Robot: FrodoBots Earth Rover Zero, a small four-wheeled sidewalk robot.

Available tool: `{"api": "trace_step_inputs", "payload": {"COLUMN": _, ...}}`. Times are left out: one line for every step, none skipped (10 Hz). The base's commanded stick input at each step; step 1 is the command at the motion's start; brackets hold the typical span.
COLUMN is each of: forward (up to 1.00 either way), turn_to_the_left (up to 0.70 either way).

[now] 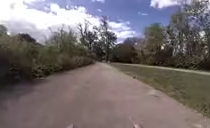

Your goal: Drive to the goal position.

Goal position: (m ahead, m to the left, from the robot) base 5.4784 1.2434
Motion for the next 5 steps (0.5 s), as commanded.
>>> {"api": "trace_step_inputs", "payload": {"forward": 1.00, "turn_to_the_left": 0.00}}
{"api": "trace_step_inputs", "payload": {"forward": 1.00, "turn_to_the_left": 0.00}}
{"api": "trace_step_inputs", "payload": {"forward": 1.00, "turn_to_the_left": 0.00}}
{"api": "trace_step_inputs", "payload": {"forward": 1.00, "turn_to_the_left": 0.00}}
{"api": "trace_step_inputs", "payload": {"forward": 1.00, "turn_to_the_left": 0.00}}
